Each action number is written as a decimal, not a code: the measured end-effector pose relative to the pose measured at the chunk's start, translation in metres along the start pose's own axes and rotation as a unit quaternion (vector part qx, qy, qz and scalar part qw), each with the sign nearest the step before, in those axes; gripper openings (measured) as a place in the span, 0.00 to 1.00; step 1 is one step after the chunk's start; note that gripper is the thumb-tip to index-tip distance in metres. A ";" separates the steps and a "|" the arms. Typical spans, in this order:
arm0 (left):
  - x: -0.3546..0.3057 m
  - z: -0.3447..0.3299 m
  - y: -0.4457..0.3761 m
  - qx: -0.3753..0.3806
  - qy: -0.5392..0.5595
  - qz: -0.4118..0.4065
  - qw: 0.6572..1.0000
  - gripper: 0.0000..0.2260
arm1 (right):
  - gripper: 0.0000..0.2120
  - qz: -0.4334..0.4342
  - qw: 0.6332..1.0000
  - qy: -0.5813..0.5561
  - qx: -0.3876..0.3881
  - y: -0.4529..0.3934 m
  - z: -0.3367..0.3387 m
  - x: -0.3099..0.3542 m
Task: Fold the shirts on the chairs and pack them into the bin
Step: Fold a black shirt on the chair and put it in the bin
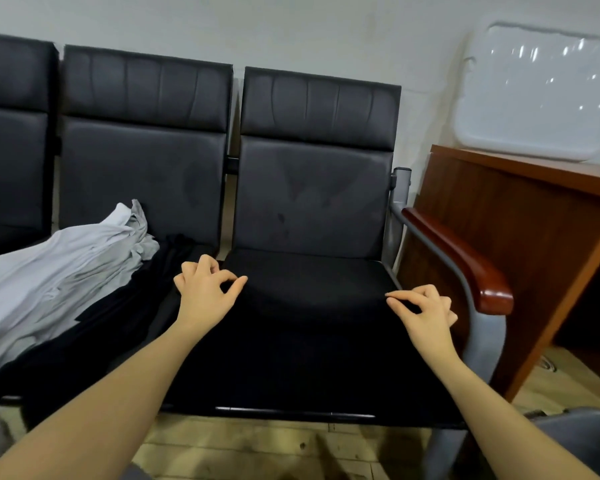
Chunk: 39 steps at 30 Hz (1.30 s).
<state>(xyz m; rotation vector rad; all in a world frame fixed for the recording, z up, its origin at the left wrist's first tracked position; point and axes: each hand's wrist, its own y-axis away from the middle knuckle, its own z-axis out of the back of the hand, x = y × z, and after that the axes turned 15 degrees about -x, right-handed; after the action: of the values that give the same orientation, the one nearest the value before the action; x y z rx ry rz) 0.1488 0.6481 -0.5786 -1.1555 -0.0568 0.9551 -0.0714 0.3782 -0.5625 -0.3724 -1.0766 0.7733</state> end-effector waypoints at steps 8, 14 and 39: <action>0.009 0.029 0.058 -0.033 0.011 0.016 0.999 0.23 | 0.03 -0.009 1.000 -0.007 0.021 0.052 0.022 -0.014; 0.017 0.029 0.090 0.059 -0.073 -0.042 0.995 0.25 | 0.09 0.013 0.985 0.149 0.086 0.069 0.016 -0.027; -0.014 -0.039 0.052 0.382 -0.051 -0.058 0.921 0.25 | 0.24 0.103 0.940 0.208 0.252 0.028 -0.060 -0.045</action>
<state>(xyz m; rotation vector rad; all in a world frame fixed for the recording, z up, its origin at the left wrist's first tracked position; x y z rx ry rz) 0.1281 0.6138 -0.6310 -0.3734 0.1540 0.8159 -0.0405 0.3703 -0.6362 -0.1956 -0.4208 1.0670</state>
